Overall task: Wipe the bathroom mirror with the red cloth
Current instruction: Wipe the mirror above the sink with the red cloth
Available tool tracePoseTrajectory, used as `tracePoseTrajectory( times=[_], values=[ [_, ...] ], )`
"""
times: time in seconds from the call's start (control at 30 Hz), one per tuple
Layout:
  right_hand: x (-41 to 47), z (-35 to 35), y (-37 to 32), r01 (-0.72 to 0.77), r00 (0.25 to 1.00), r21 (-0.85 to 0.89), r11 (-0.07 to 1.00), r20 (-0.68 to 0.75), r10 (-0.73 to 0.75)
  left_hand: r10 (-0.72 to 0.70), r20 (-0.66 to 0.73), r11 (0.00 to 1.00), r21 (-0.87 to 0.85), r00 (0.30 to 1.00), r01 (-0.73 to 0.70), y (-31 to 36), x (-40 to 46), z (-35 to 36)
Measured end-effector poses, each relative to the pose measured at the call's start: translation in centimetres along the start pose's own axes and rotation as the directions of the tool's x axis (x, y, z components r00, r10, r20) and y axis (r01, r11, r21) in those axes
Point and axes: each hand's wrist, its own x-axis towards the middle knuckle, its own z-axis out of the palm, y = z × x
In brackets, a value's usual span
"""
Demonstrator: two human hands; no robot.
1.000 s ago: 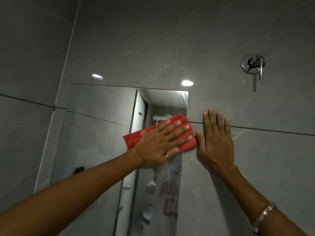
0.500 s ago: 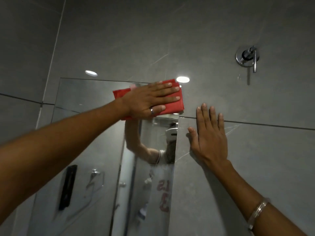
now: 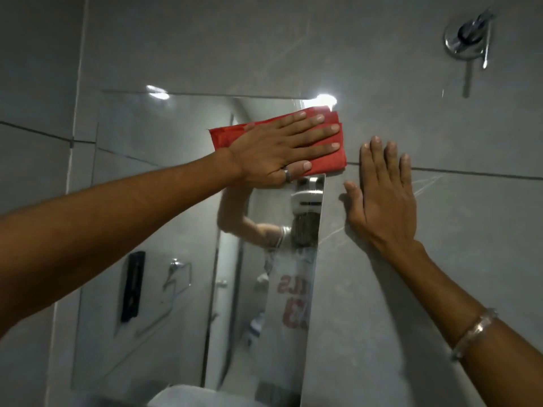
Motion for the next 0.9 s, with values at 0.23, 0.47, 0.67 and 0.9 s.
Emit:
tracePoseTrajectory(
  times=[0.23, 0.47, 0.67, 0.9],
  values=[
    [-2.6, 0.5, -0.3, 0.016, 0.997, 0.095, 0.995, -0.077, -0.009, 0.143, 0.042, 0.989, -0.030, 0.989, -0.141, 7.0, -5.3, 3.8],
    [-8.3, 1.1, -0.5, 0.074, 0.997, 0.129, 0.989, -0.014, -0.073, 0.187, 0.039, 0.981, -0.050, 0.982, -0.185, 13.3, -9.8, 7.2],
    [-13.3, 1.5, -0.4, 0.143, 0.989, 0.119, 0.982, 0.019, -0.147, 0.225, 0.026, 0.970, -0.101, 0.974, -0.222, 20.8, -14.5, 10.3],
    [-19.4, 1.2, -1.6, 0.194, 0.967, 0.149, 0.970, 0.139, -0.215, 0.232, 0.042, 0.963, -0.149, 0.972, -0.223, 32.6, -21.6, 13.9]
  ],
)
